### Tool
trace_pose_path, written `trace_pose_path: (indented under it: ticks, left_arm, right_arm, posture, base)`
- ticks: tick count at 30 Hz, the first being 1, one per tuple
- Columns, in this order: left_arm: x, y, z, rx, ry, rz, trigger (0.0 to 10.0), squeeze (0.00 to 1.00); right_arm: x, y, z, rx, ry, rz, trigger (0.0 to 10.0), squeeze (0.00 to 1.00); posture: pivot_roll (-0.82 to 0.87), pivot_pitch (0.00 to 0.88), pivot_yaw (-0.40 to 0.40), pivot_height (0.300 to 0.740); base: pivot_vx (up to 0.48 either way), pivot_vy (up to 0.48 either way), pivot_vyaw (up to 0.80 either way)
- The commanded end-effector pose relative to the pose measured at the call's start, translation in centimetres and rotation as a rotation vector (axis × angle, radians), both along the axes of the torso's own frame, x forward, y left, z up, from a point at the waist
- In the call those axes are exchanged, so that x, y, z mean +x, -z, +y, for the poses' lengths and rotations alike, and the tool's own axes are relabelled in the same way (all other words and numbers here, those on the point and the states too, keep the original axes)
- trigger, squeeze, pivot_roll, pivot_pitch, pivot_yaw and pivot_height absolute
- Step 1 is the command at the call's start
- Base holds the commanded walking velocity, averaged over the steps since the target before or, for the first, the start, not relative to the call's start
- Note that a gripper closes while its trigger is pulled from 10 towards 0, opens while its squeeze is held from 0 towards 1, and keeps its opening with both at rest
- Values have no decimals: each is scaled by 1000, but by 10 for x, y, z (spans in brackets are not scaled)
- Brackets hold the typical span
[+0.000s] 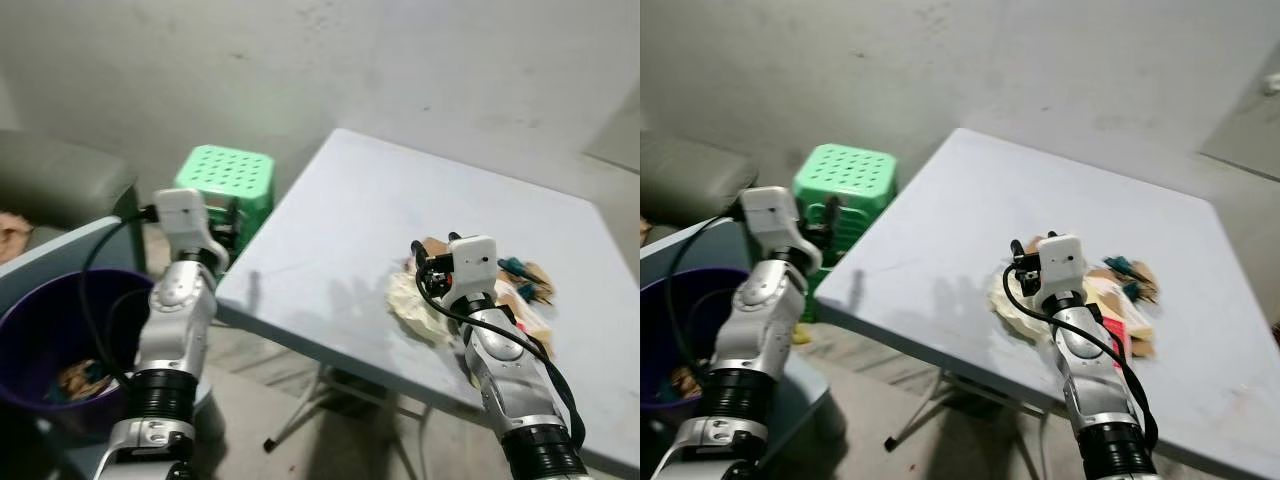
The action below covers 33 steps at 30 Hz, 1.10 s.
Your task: Picking trash to rubbish bin
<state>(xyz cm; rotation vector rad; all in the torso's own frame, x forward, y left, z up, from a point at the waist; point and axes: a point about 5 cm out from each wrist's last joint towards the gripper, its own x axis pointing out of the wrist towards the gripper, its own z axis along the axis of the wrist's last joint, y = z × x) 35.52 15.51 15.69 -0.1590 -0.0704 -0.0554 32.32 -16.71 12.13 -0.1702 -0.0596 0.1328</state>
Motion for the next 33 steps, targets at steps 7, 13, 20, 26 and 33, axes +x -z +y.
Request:
trace_pose_path:
  ticks: [7, 13, 20, 26, 33]
  left_arm:
    - [-1, 0, -3, 34, 45, 2, 10000, 0]
    - [-6, 6, -10, 109, 90, 22, 10000, 0]
    - [-19, 19, -16, 173, 148, 44, 10000, 0]
    - [-20, 20, -14, 160, 172, 59, 10000, 0]
    - [-18, 16, -13, 157, 172, 57, 10000, 0]
  right_arm:
    - [0, -6, -4, 1, 27, -20, 10000, 0]
    - [-3, -4, -6, 44, 56, -25, 10000, 0]
    - [-11, -6, -3, 99, 23, -64, 10000, 0]
    - [-19, -2, -1, 123, -1, -65, 10000, 0]
    - [-25, -1, 1, 148, -18, -68, 10000, 0]
  posture:
    - [38, 0, -143, 740]
    - [36, 0, -136, 740]
    - [23, 0, -122, 740]
    - [15, 0, -114, 740]
    - [5, 0, -108, 740]
  base:
    - [0, 0, -756]
    - [0, 0, -730]
    - [0, 0, -85]
    - [0, 0, 0]
    - [0, 0, 0]
